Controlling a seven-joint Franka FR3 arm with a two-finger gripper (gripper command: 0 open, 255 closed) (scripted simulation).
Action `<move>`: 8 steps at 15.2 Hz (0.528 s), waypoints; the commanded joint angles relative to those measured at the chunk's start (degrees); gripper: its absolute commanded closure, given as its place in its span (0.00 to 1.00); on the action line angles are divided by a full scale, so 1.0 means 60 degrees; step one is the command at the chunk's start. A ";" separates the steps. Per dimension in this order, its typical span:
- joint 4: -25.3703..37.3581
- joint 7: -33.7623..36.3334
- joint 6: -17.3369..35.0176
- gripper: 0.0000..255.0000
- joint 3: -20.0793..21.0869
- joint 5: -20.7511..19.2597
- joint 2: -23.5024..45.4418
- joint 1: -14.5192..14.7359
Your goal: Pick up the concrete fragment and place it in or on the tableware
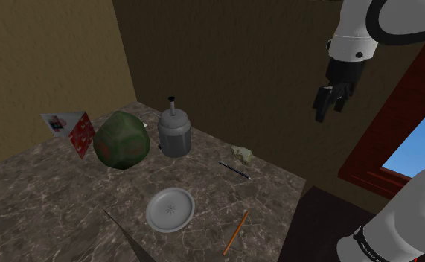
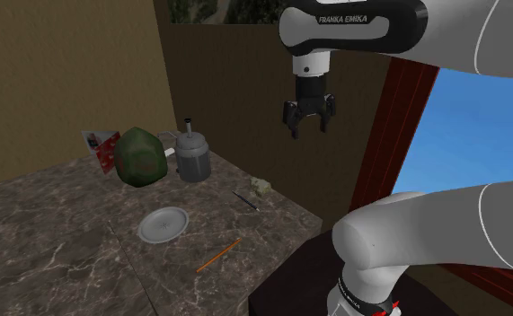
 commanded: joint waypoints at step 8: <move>-0.0507 -0.0846 0.2261 0.00 -0.0338 -0.0170 0.1751 0.0146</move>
